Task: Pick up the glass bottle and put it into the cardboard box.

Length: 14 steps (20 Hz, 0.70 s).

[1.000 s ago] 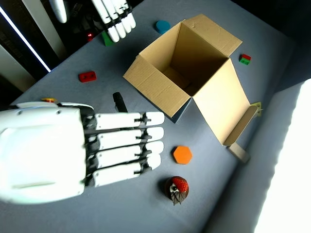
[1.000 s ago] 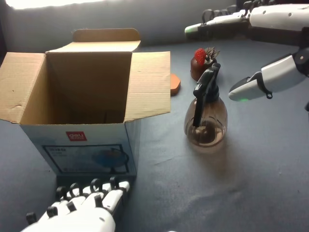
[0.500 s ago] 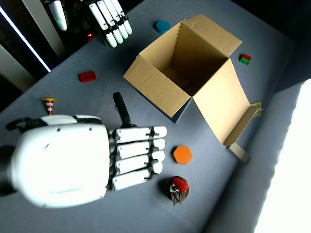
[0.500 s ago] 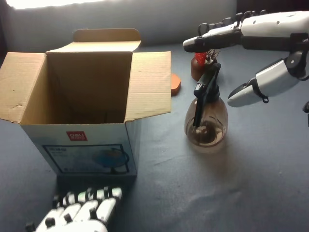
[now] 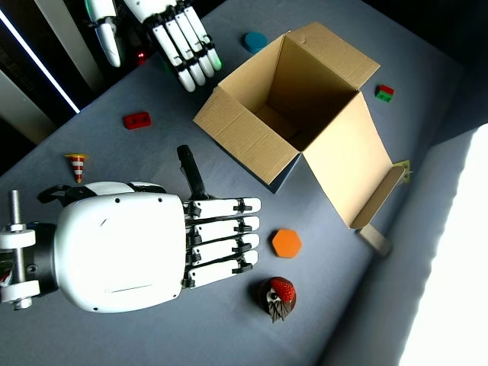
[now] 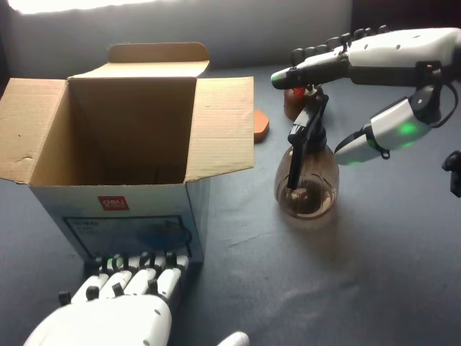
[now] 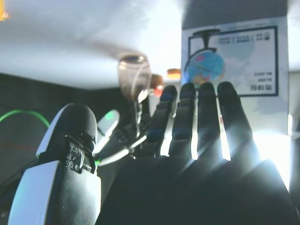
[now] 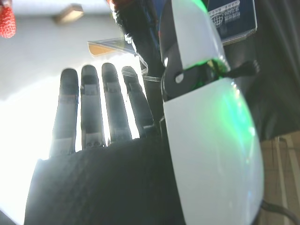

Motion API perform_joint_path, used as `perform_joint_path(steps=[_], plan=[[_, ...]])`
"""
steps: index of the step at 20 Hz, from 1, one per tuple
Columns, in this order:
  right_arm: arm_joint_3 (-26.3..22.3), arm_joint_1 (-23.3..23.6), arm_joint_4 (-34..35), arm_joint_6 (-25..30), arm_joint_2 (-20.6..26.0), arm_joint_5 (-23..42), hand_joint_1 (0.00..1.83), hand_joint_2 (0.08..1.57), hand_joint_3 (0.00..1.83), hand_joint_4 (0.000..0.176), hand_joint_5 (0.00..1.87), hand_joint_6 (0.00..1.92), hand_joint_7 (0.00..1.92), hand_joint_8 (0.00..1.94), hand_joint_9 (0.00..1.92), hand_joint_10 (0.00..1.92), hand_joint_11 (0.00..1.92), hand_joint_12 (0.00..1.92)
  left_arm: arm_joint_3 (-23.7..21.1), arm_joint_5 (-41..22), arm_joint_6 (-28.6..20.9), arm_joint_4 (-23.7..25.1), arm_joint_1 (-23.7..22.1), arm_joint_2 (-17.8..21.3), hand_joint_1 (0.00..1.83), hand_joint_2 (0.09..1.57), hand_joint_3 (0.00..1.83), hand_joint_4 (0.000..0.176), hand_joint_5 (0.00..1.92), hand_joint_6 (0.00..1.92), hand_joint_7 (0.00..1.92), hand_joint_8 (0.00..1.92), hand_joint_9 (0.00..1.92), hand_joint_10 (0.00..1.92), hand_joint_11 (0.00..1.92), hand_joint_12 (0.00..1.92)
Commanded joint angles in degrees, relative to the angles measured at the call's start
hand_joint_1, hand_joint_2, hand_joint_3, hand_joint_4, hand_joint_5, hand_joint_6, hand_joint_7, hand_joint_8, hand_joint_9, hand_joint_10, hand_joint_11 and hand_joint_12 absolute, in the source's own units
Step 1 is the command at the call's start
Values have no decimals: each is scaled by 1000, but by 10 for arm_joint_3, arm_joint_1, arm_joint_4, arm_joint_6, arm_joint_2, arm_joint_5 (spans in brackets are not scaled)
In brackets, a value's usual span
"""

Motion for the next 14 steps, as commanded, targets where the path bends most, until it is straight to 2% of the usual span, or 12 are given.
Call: perform_joint_path(steps=[1,6,13,14], plan=[[2,3,13,4,0,2,1041,1032,0,0,165,2,188,2,178,3,0,362,5,-10,-1,47,-6,6,0,1250,5,0,30,0,36,2,4,2,0,0],[14,-2,3,4,-19,-16,1035,1043,4,0,156,0,185,0,176,2,0,362,28,40,-7,35,-11,33,0,1256,6,0,25,0,34,0,4,1,0,0],[27,-5,-7,4,-48,-36,1055,1007,0,0,171,5,221,8,201,9,0,371,55,85,-17,14,-19,38,0,1247,1,0,21,0,39,2,5,1,0,0],[28,-6,-10,4,-50,-37,1039,1044,6,0,166,2,201,2,185,2,0,372,58,90,-17,9,-18,38,0,1247,1,0,20,0,33,0,3,1,0,0]])
